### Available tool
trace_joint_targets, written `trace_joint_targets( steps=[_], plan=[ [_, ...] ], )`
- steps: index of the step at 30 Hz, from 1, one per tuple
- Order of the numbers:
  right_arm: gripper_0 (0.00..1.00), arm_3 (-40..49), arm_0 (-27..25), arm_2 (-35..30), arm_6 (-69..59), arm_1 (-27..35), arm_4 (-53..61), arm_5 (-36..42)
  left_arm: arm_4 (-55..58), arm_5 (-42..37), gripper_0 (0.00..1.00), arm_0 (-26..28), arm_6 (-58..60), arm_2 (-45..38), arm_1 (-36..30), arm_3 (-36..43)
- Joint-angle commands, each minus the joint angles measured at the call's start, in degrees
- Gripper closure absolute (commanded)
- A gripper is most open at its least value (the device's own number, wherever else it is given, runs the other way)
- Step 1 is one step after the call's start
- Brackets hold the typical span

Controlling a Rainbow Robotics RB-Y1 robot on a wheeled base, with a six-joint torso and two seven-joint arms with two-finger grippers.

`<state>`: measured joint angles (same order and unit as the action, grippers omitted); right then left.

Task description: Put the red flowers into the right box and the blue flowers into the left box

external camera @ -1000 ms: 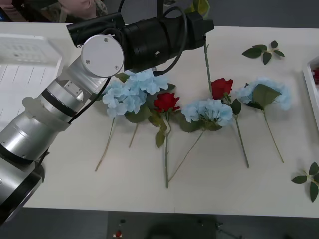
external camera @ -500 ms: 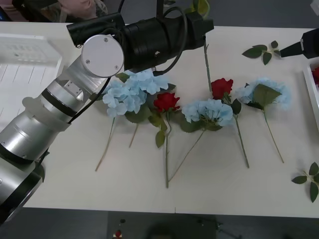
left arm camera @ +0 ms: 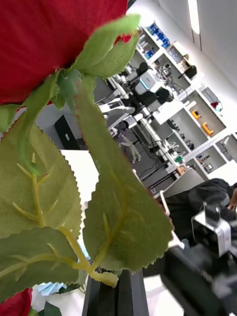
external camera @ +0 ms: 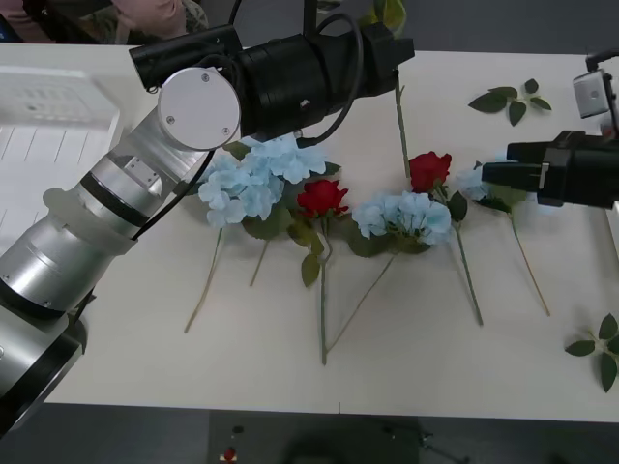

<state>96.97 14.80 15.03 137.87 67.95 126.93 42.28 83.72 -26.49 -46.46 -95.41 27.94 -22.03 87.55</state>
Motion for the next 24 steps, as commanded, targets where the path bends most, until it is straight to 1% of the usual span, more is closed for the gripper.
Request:
trace_joint_targets(
  steps=[1, 9, 14, 17, 18, 20, 21, 23, 24],
  plan=[
    [0.00, 2.8, 2.5, -0.7, 1.7, -5.4, -1.4, -1.4, 0.2, 0.2, 1.00, -2.6, -0.6, -0.8, -0.8, 0.9],
    [0.00, 3.8, 4.4, -0.8, 3.2, -16.6, -7.7, -3.6, 0.2, 0.2, 1.00, -2.6, -0.6, -0.8, -0.8, 0.9],
    [0.00, 3.8, 5.9, -0.8, 3.5, -21.5, -11.8, -4.0, 0.2, 0.2, 1.00, -2.6, -0.6, -0.8, -0.8, 0.9],
    [0.18, 3.8, 6.3, -0.8, 3.5, -23.9, -13.6, -4.7, 0.2, 0.2, 1.00, -2.6, -0.6, -0.8, -0.8, 0.9],
    [0.21, 3.8, 6.4, -0.8, 3.5, -24.5, -13.7, -4.6, 0.2, 0.2, 1.00, -2.6, -0.6, -0.8, -0.8, 0.9],
    [0.30, 3.7, 6.8, -0.8, 3.3, -26.6, -15.6, -4.9, 0.2, 0.2, 1.00, -2.6, -0.6, -0.8, -0.8, 0.9],
    [0.33, 3.5, 7.1, -0.8, 3.3, -27.0, -16.4, -5.0, 0.2, 0.2, 1.00, -2.6, -0.6, -0.8, -0.8, 0.9],
    [0.42, 2.7, 7.9, -0.8, 3.3, -28.8, -18.4, -5.2, 0.2, 0.2, 1.00, -2.6, -0.6, -0.8, -0.8, 0.9],
    [0.50, 2.3, 8.1, -0.8, 3.2, -29.6, -19.0, -5.2, 0.2, 0.2, 1.00, -2.6, -0.6, -0.8, -0.8, 0.9]
  ],
)
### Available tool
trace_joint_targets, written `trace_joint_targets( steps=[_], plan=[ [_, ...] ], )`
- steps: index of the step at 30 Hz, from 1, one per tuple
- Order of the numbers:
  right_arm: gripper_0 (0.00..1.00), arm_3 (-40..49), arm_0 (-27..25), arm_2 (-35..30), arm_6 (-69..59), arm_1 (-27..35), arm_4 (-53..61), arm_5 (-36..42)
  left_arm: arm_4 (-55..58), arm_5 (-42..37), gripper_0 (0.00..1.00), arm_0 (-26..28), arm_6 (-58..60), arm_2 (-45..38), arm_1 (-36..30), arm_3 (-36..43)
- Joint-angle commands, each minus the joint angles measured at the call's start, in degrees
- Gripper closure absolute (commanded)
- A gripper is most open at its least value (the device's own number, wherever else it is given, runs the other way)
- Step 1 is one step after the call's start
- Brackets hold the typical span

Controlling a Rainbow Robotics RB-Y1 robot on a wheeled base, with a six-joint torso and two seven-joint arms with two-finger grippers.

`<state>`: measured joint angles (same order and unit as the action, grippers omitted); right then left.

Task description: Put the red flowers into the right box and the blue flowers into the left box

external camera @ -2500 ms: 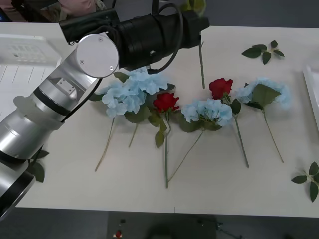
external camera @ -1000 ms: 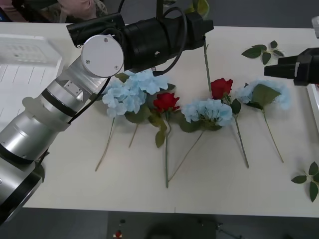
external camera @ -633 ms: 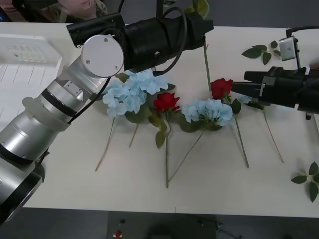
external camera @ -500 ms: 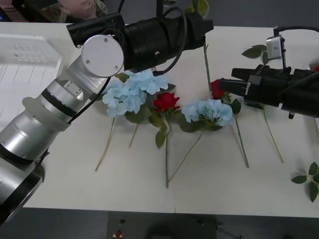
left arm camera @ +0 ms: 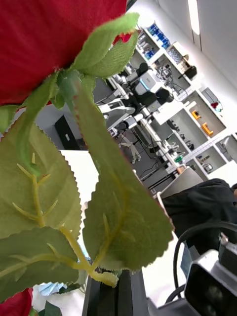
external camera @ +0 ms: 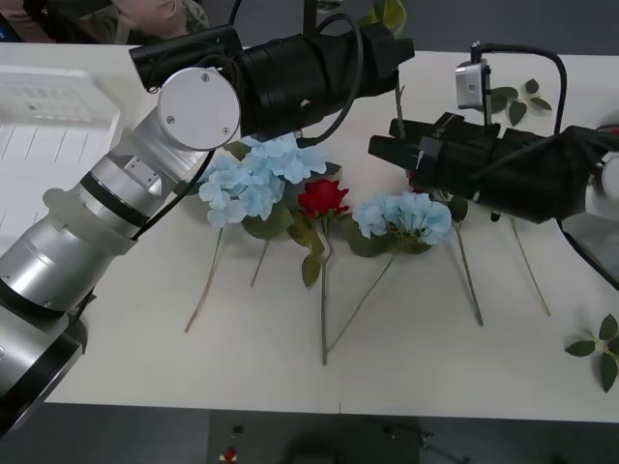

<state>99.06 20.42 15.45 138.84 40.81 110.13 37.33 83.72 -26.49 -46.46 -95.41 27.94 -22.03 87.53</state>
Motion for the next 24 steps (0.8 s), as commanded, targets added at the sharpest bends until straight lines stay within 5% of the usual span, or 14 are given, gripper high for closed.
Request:
trace_joint_targets(
  steps=[1, 8, 11, 12, 13, 24],
  plan=[
    [0.61, -0.3, 2.8, -1.2, 2.2, -3.2, -2.7, -0.2, 0.2, 0.2, 1.00, -2.6, -0.6, -0.8, -0.8, 0.9],
    [0.97, -2.4, 4.5, -1.2, 2.1, -4.5, -4.0, -0.2, 0.2, 0.2, 1.00, -2.6, -0.6, -0.8, -0.8, 0.9],
    [1.00, -2.6, 4.7, -1.2, 2.0, -4.5, -4.0, -0.2, 0.2, 0.2, 1.00, -2.6, -0.6, -0.8, -0.8, 0.9],
    [1.00, -2.7, 4.7, -1.2, 2.0, -4.4, -4.0, -0.1, 0.2, 0.2, 0.85, -2.6, -0.6, -0.8, -0.8, 0.9],
    [1.00, -3.1, 4.8, -1.2, 2.0, -4.4, -4.0, -0.2, 0.2, 0.2, 0.00, -2.6, -0.6, -0.8, -0.8, 0.9],
    [1.00, -4.0, 5.0, -1.2, 1.9, -3.3, -4.0, 0.2, 0.2, 0.2, 0.00, -2.6, -0.6, -0.8, -0.8, 0.9]
  ],
)
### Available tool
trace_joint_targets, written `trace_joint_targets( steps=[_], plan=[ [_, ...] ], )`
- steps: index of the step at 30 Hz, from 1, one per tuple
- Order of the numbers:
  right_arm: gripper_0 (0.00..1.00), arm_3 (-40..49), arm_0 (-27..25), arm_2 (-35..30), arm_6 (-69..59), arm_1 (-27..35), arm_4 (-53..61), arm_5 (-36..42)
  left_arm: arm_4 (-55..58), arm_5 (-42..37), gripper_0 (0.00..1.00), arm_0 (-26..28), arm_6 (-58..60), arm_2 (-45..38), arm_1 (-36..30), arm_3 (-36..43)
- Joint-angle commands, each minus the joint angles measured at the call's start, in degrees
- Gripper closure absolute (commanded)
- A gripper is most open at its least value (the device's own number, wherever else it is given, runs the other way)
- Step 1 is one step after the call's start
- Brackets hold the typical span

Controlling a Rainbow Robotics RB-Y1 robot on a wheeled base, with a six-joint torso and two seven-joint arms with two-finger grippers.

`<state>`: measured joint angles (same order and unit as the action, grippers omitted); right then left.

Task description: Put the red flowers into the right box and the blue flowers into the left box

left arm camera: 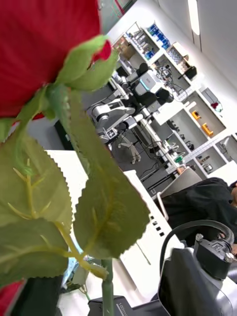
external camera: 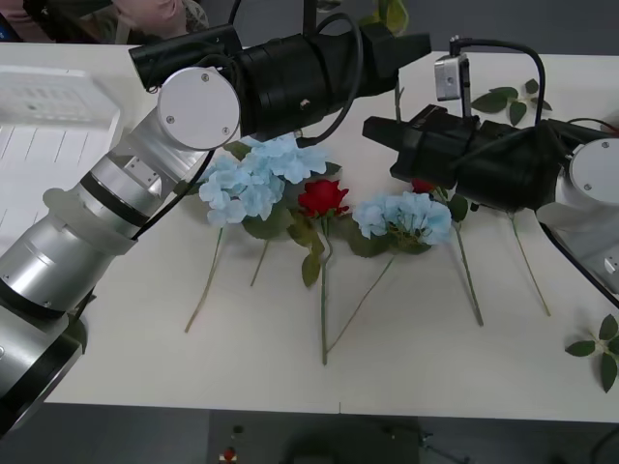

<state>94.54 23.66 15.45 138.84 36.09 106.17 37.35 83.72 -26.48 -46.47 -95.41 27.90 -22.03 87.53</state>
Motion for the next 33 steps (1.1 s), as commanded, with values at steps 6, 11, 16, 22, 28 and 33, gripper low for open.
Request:
trace_joint_targets(
  steps=[6, 11, 16, 22, 28, 33],
  plan=[
    [1.00, -0.4, 1.7, -1.2, 1.1, 3.4, 0.3, 1.2, 0.2, 0.2, 0.00, -2.6, -0.6, -0.7, -0.8, 0.9],
    [1.00, -4.1, 2.4, -1.2, -7.1, 11.3, 0.3, 6.3, 1.8, 2.1, 0.00, -2.1, -0.6, -0.7, -6.9, 0.6],
    [1.00, -12.8, 4.7, -1.3, -22.8, 24.7, 1.3, 16.0, 18.4, -6.5, 0.00, -0.3, -0.8, -1.4, -22.6, 5.8],
    [1.00, -25.2, 8.7, -1.3, -32.0, 36.8, -5.8, 29.1, 29.0, -18.4, 0.00, 12.5, -5.9, -3.9, -41.3, 11.2],
    [1.00, -35.2, 10.5, -1.3, -32.5, 40.1, -17.0, 31.6, 21.0, -26.3, 0.00, 18.6, -15.9, -2.0, -42.5, 9.5],
    [1.00, -40.1, 10.5, -0.5, -31.9, 39.0, -26.7, 26.1, 9.3, -23.9, 0.00, 16.8, -17.3, 5.4, -38.3, 6.1]
  ],
)
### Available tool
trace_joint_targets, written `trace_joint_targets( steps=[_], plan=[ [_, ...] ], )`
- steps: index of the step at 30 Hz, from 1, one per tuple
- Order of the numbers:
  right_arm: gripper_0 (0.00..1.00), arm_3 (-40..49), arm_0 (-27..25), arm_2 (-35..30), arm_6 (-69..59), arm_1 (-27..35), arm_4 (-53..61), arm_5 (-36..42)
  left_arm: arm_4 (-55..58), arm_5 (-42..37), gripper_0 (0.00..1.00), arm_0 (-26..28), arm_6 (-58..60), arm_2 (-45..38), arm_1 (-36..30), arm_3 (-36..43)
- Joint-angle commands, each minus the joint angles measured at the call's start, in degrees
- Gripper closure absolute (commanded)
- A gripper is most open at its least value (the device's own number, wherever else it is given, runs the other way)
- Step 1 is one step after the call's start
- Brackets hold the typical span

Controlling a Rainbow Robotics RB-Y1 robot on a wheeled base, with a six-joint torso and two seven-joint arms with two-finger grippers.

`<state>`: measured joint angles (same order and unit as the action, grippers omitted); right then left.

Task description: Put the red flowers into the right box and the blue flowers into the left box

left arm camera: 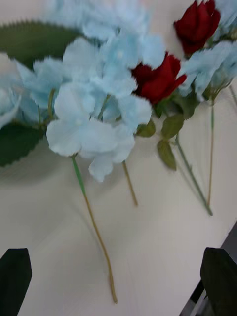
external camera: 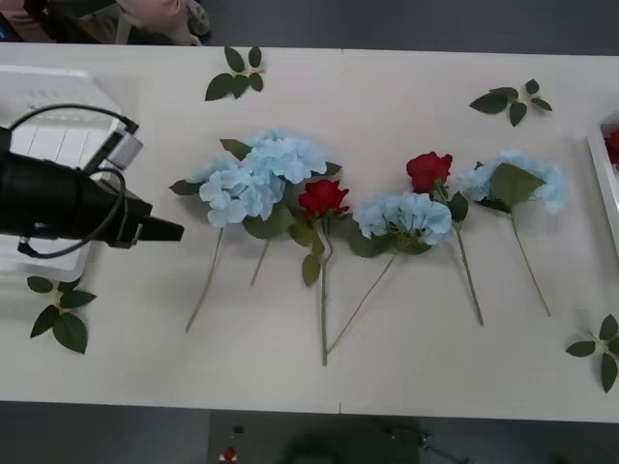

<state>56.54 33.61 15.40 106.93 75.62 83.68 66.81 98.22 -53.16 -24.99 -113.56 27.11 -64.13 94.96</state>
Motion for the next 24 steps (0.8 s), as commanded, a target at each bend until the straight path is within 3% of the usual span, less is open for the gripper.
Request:
trace_joint_targets(
  steps=[1, 8, 15, 16, 18, 20, 21, 22, 23, 24],
  plan=[
    [1.00, -3.1, 0.5, 0.5, 0.0, -1.3, -5.8, -5.5, -8.5, 3.7, 0.00, -5.7, 1.0, 7.7, 5.2, -2.6],
    [1.00, -9.3, 0.4, 11.8, -0.6, -3.8, -10.5, -23.0, -21.1, 4.3, 0.00, -14.3, 1.5, 13.4, 13.9, -11.4],
    [1.00, -13.8, 1.5, 21.2, -0.9, -4.4, -12.9, -28.0, -26.9, 4.8, 0.00, -19.0, 2.0, 16.0, 20.5, -20.4],
    [0.89, -13.9, 1.5, 21.9, -0.8, -4.4, -12.8, -28.4, -27.5, 4.7, 0.00, -19.5, 2.0, 16.1, 21.1, -21.6],
    [0.56, -13.7, 1.5, 22.6, -0.9, -4.4, -12.5, -28.8, -28.3, 4.7, 0.00, -20.4, 2.0, 16.5, 22.4, -23.6],
    [0.35, -13.7, 1.5, 22.6, -0.8, -4.7, -12.1, -28.9, -28.5, 4.7, 0.00, -21.5, 2.0, 17.5, 23.4, -25.8],
    [0.31, -13.5, 1.5, 22.6, -0.8, -4.7, -12.0, -29.1, -28.5, 4.8, 0.13, -22.1, 2.0, 18.0, 23.7, -26.6],
    [0.26, -13.0, 1.5, 22.6, -0.7, -4.7, -11.8, -29.1, -28.3, 4.7, 0.47, -22.6, 2.0, 18.7, 23.9, -27.5],
    [0.24, -12.7, 1.5, 22.6, -0.6, -4.7, -11.6, -29.1, -28.2, 4.7, 0.64, -22.9, 2.1, 18.9, 24.0, -27.7],
    [0.23, -12.1, 1.5, 22.6, -0.4, -4.7, -11.0, -29.0, -28.0, 4.7, 0.90, -23.2, 2.2, 19.1, 24.1, -28.0]
  ],
)
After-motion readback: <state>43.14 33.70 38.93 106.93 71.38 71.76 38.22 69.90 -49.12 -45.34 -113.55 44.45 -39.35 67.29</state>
